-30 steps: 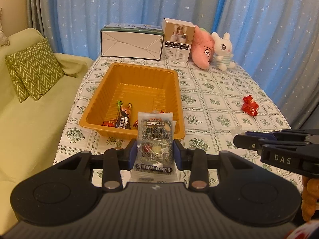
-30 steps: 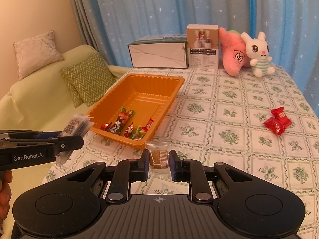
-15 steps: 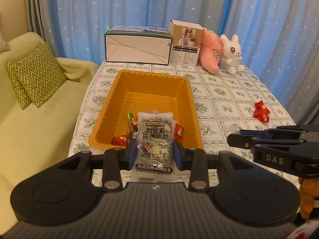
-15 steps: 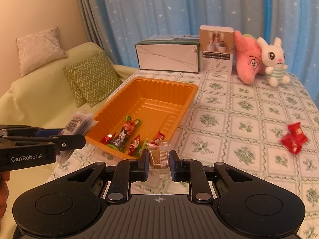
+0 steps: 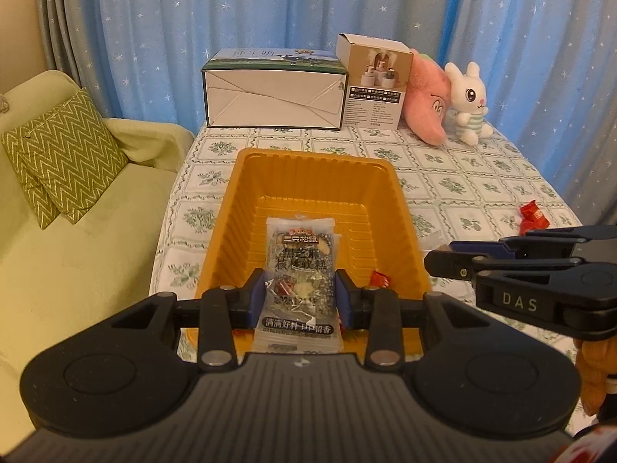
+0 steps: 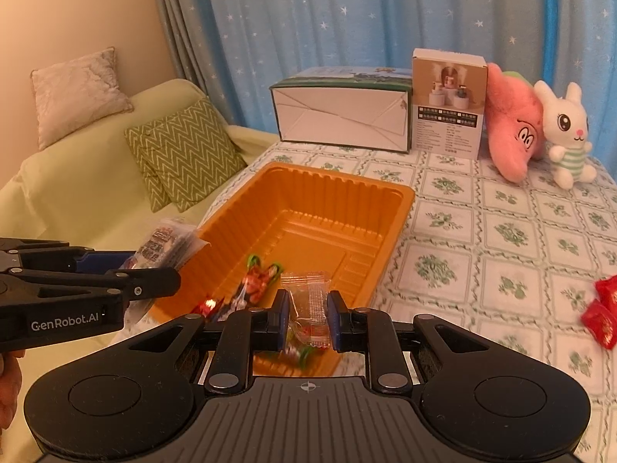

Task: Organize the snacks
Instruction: 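Lower the clear packet and brown candy into the orange tray and open both grippers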

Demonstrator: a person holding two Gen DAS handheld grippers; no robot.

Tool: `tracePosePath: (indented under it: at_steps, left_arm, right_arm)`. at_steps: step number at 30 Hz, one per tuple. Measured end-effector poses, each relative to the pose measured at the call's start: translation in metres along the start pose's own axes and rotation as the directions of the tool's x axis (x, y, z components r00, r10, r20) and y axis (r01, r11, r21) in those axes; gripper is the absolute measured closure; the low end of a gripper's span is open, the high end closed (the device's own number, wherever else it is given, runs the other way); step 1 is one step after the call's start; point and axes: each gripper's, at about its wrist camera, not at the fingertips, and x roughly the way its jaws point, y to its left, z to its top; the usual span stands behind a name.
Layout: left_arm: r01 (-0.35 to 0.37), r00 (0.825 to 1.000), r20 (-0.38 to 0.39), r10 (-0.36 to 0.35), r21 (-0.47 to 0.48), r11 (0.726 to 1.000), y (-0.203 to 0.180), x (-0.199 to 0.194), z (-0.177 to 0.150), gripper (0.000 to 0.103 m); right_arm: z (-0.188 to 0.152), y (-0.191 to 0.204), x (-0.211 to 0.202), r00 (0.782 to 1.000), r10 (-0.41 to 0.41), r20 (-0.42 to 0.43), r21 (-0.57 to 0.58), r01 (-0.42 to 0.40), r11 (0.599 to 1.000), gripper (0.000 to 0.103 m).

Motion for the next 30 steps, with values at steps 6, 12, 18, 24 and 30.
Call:
tracePosePath:
  at_steps: [6, 12, 18, 24, 30]
  left_arm:
    - [-0.002, 1.000, -0.016, 0.003, 0.017, 1.000, 0.012, 0.026, 0.014, 0.069]
    - [0.021, 0.999, -0.038, -0.020, 0.022, 1.000, 0.015, 0.051, 0.023, 0.069]
    - [0.042, 0.998, -0.058, -0.040, 0.033, 0.999, 0.010, 0.071, 0.026, 0.069]
    - [0.029, 0.998, -0.059, -0.026, 0.051, 0.998, 0.005, 0.082, 0.026, 0.062]
    - [0.003, 0.999, -0.046, -0.001, 0.038, 0.999, 0.014, 0.071, 0.021, 0.061]
  right_arm:
    - [0.017, -0.009, 0.023, 1.000, 0.001, -0.005, 0.024, -0.001, 1.000, 0.082]
    - [0.026, -0.016, 0.043, 1.000, -0.004, -0.013, 0.042, 0.005, 0.999, 0.082]
    - [0.029, -0.024, 0.052, 1.000, -0.012, -0.018, 0.060, 0.013, 0.998, 0.082]
    - [0.025, -0.032, 0.056, 0.999, -0.016, -0.029, 0.083, 0.019, 0.996, 0.082]
    - [0.021, -0.034, 0.055, 0.999, -0.014, -0.032, 0.089, 0.017, 0.996, 0.082]
